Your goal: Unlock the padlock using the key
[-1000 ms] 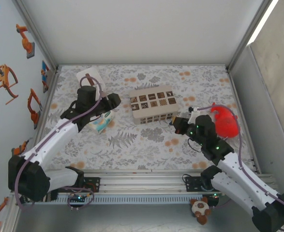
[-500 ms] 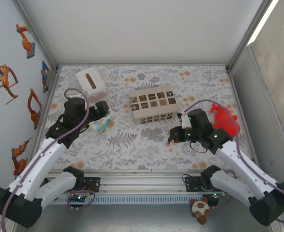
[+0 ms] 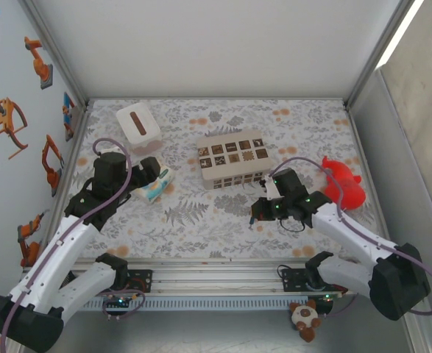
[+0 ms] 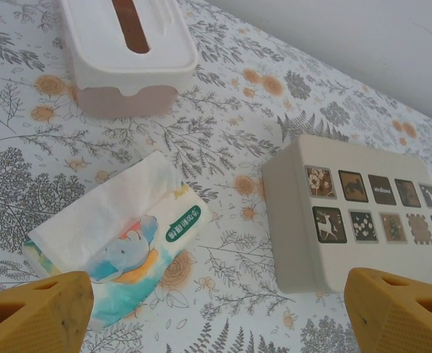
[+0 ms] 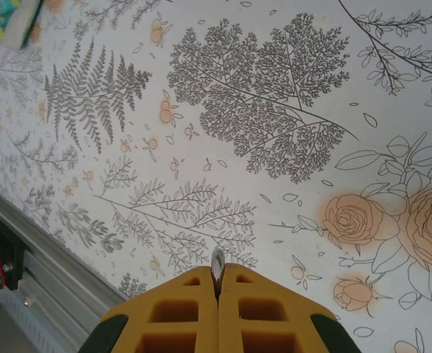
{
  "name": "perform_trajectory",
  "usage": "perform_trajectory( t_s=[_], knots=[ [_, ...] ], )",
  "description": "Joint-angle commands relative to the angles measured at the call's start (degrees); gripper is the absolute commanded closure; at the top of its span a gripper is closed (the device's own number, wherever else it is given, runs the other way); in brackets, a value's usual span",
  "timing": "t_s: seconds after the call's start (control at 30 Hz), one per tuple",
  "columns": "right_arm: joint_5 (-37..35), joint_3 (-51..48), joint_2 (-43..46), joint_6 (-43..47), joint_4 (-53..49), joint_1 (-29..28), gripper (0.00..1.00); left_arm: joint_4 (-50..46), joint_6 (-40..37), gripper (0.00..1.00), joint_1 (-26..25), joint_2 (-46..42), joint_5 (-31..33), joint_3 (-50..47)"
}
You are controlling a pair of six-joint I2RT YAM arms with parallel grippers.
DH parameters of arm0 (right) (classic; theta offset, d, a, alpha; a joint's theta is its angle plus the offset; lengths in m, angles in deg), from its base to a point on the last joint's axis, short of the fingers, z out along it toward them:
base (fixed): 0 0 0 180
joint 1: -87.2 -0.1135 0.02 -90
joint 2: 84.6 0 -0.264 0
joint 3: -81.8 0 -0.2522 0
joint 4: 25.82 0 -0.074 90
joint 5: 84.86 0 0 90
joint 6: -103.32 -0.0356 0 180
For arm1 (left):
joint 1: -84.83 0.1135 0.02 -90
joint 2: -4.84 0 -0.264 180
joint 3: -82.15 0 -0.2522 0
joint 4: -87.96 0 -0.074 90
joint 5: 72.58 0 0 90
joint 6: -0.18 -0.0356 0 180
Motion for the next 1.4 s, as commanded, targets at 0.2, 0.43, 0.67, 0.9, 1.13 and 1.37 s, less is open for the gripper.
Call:
perform_trajectory(
  t_s=[0.2,0.43,0.67,0.9,1.13,1.37],
  knots=[
    [1.88,-3.88,-6.21,-2.77,11.24,0.75,1.00,-1.01,-1.45,0.12,0.51,0.40,0.56,-0.05],
    [3.58,-4.38,-12.54,-3.69,17.44,0.75,1.00,-0.99,-1.38,0.12,0.56,1.36,0.23,0.06],
    [4.38,-3.34,-17.88,-3.51,21.15,0.75,1.00,-1.09,-1.30,0.12,0.65,1.85,0.12,-0.03],
    [4.54,-3.06,-20.86,-3.81,23.07,0.75,1.00,-1.62,-1.27,0.12,0.74,1.35,0.81,0.15],
    [3.01,-2.42,-20.82,-2.77,21.45,0.83,0.91,-2.91,-1.82,0.12,1.05,0.47,1.91,0.57],
    [-0.25,-0.40,-18.03,-0.64,16.63,0.92,0.77,-4.13,-2.26,0.11,1.26,-0.91,3.61,1.01]
  ],
)
